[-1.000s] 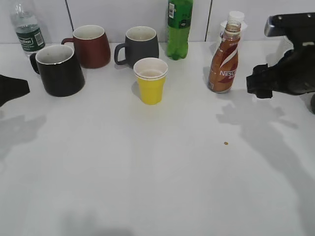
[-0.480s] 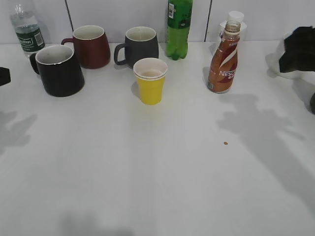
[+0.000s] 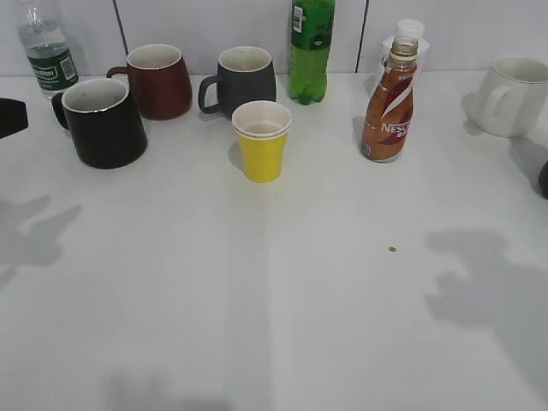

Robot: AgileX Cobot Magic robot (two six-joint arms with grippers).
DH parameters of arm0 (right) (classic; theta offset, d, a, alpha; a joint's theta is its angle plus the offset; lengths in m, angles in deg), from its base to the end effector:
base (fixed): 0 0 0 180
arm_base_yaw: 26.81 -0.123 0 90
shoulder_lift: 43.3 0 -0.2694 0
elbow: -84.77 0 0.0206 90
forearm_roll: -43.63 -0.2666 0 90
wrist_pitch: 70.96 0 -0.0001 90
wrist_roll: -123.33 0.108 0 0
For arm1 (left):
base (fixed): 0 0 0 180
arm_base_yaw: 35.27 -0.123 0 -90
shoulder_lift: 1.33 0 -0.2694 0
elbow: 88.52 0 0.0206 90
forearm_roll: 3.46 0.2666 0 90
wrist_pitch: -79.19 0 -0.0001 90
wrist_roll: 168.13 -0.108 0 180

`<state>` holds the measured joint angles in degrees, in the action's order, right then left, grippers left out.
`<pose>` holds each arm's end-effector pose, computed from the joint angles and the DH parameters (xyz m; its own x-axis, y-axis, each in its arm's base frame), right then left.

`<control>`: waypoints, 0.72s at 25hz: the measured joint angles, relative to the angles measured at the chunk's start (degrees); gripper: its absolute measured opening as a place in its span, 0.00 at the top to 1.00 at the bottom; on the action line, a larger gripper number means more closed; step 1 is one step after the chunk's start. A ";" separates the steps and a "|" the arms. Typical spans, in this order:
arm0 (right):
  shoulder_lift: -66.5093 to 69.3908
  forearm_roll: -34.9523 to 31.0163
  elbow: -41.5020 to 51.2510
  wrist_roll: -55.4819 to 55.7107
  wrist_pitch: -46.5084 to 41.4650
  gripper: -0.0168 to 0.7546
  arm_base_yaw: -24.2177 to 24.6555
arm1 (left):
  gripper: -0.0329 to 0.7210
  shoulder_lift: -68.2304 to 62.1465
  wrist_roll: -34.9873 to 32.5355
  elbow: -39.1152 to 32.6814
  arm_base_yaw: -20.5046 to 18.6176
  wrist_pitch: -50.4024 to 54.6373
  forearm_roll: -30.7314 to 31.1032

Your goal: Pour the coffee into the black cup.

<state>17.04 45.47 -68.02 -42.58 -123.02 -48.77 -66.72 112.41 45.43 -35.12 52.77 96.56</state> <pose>0.1884 0.0730 0.3068 -0.7687 -0.0682 -0.6360 -0.1911 0.9734 0.1266 0.2304 -0.0478 0.2465 -0.4400 0.0109 -0.8979 0.3997 0.8978 -0.1850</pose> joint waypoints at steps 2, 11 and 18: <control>-6.07 0.63 4.78 0.00 -1.09 0.21 0.00 | 0.40 0.96 0.00 0.00 0.56 -0.58 0.02; -33.48 2.31 17.54 -0.32 -5.52 0.21 0.00 | 0.40 3.02 0.02 0.00 2.02 -4.36 0.07; -48.28 1.97 20.41 -4.79 -7.25 0.21 0.00 | 0.40 3.99 0.02 0.00 2.08 -8.11 0.08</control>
<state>-31.23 47.44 -47.61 -47.36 -130.27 -48.77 -62.73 112.43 45.43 -33.04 44.66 96.64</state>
